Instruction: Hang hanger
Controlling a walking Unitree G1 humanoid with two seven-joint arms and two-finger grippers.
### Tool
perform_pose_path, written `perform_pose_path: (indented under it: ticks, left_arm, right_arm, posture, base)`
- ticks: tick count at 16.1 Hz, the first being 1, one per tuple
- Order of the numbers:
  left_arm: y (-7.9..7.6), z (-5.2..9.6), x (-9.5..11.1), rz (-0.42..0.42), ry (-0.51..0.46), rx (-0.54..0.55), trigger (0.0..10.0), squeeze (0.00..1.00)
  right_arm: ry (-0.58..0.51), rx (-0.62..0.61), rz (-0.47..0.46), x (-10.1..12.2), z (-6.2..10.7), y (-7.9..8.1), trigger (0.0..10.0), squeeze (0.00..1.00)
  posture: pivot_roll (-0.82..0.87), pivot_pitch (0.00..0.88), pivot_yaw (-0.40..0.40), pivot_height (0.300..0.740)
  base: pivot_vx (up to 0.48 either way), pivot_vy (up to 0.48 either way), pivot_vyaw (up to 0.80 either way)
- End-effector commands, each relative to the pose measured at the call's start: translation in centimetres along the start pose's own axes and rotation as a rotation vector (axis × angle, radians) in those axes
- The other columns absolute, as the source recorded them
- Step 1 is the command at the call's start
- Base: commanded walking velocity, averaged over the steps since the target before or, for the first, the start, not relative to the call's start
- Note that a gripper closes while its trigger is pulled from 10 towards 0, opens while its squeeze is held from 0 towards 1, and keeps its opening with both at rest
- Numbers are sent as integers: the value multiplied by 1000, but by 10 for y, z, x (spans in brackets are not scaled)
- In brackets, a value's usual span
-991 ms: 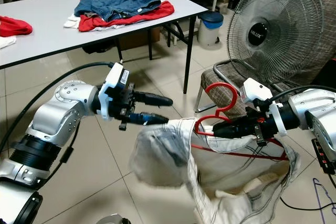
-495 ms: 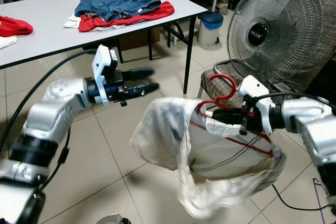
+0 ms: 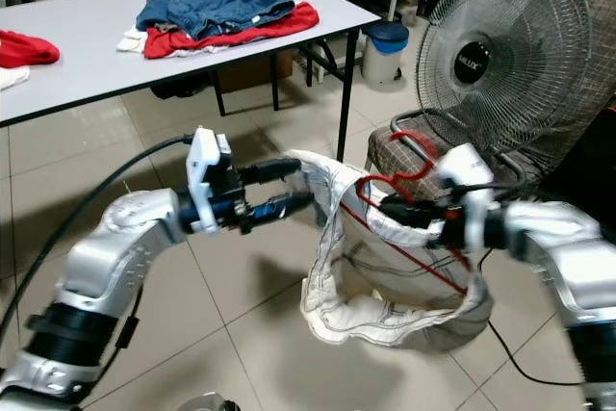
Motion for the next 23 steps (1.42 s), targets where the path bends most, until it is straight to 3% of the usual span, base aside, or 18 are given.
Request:
perform_pose_path:
  ticks: [1, 2, 3, 4, 5, 7, 12, 14, 15, 17, 19, 20, 23]
  left_arm:
    - [-6, -1, 0, 25, 18, -20, 10000, 1000]
    - [-5, -4, -3, 19, 45, 6, 10000, 1000]
    - [5, -10, -8, -11, 71, 97, 10000, 678]
    - [11, -14, -7, -20, 66, 162, 10000, 145]
    - [11, -19, -3, -12, 37, 192, 10000, 0]
    - [-5, -26, 8, 30, -6, 181, 10000, 0]
    - [-14, -35, 11, -34, 1, 209, 10000, 0]
    - [3, -30, 5, -82, 33, 319, 10000, 0]
    - [19, -23, 0, -85, 47, 426, 10000, 0]
    - [56, 5, -25, -40, 142, 678, 10000, 0]
    - [69, 27, -37, -24, 133, 757, 10000, 0]
    - [68, 40, -55, 12, 155, 750, 10000, 0]
    - [65, 54, -67, 15, 144, 792, 10000, 0]
  right_arm:
    - [-47, 87, 33, 18, 6, 9, 0, 0]
    - [-39, 132, 22, 18, 8, 14, 0, 0]
    - [-36, 158, 15, 19, 10, 15, 0, 0]
    - [-40, 163, 17, 23, 10, 14, 0, 0]
    - [-51, 154, 21, 28, 9, 11, 0, 0]
    - [-60, 115, 27, 34, 6, 1, 0, 0]
    - [-32, -23, 39, 34, 0, -22, 0, 0]
    - [-25, -109, 30, 33, -3, -35, 0, 0]
    - [-26, -150, 13, 31, -5, -40, 0, 0]
    - [-14, -228, -22, 17, -12, -43, 0, 0]
    - [6, -364, -89, -7, -18, -46, 0, 0]
    - [29, -529, -134, -29, -18, -51, 10000, 0]
    - [35, -648, -168, -52, -17, -44, 10000, 0]
  posture:
    - [-165, 0, 21, 740]
    - [-163, 0, 16, 740]
    - [-159, 0, 6, 740]
    - [-159, 0, 1, 740]
    - [-160, 0, -4, 740]
    - [-161, 0, -16, 740]
    - [-159, 0, -31, 740]
    - [-158, 0, -32, 740]
    - [-155, 0, -35, 740]
    - [-150, 0, -31, 740]
    - [-151, 0, -11, 740]
    - [-156, 0, 11, 740]
    - [-160, 0, 35, 740]
  base:
    - [0, 0, 0]
    - [0, 0, 0]
    - [0, 0, 0]
    - [0, 0, 0]
    - [0, 0, 0]
    - [0, 0, 0]
    - [0, 0, 0]
    - [0, 0, 0]
    - [0, 0, 0]
    - [0, 0, 0]
    - [0, 0, 0]
    - [0, 0, 0]
    - [0, 0, 0]
Point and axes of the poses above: a point about 5 cm out from each wrist's last joint towards the gripper, its own z axis pointing back from the gripper into the wrist, its own x axis along the axis of the wrist's last joint, y = z × x, the point moved 6 cm from there along -z, pointing out of the wrist towards the gripper, and after that the axes turned 1 degree about z, right-handed, at the moved point
